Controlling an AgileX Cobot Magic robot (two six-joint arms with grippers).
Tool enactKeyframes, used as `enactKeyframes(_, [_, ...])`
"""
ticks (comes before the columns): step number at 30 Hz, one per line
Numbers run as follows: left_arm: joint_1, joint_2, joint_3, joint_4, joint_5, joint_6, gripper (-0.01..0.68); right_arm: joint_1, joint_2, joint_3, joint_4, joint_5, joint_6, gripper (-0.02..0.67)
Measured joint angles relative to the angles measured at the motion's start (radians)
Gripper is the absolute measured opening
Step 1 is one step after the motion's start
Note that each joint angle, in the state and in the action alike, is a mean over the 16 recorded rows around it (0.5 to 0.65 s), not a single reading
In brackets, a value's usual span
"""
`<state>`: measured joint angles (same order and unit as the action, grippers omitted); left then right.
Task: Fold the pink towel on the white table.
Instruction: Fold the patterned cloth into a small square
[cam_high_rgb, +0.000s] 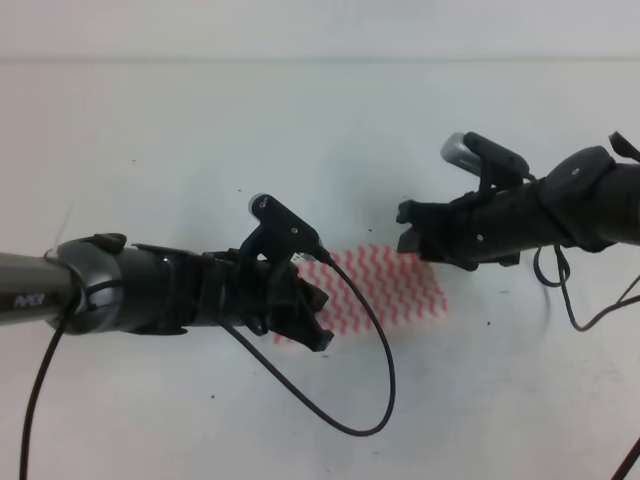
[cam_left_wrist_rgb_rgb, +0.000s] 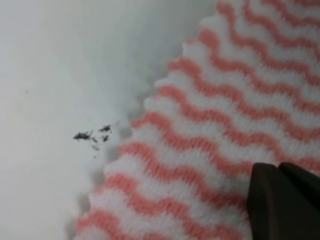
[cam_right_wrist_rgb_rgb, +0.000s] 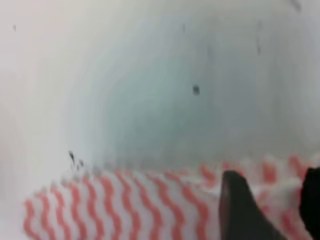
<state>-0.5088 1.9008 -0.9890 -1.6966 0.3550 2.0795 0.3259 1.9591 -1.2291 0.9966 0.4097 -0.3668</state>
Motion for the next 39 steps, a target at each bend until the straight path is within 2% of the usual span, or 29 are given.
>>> enactKeyframes(5, [0.000,0.000,0.000,0.000,-0.008,0.000,-0.004,-0.005,0.000,-0.036,0.002,0.001,0.000,0.259])
enactKeyframes(8, [0.000,0.002,0.000,0.007,-0.012,0.000,-0.004,-0.009,-0.001,-0.058,0.001,0.010,0.000,0.267])
enactKeyframes(12, [0.000,0.002,0.000,0.009,-0.014,0.000,-0.004,-0.012,0.004,-0.088,-0.001,0.038,0.000,0.226])
enactKeyframes(22, [0.000,0.002,0.000,0.007,-0.016,0.000,-0.004,-0.014,0.047,-0.145,-0.031,0.114,-0.001,0.050])
enactKeyframes(26, [0.000,0.001,0.000,0.004,-0.016,0.000,-0.004,-0.014,0.071,-0.156,-0.052,0.120,-0.001,0.004])
enactKeyframes(39, [0.000,0.001,0.000,0.004,-0.021,0.000,-0.004,-0.039,0.124,-0.160,-0.100,0.094,0.002,-0.017])
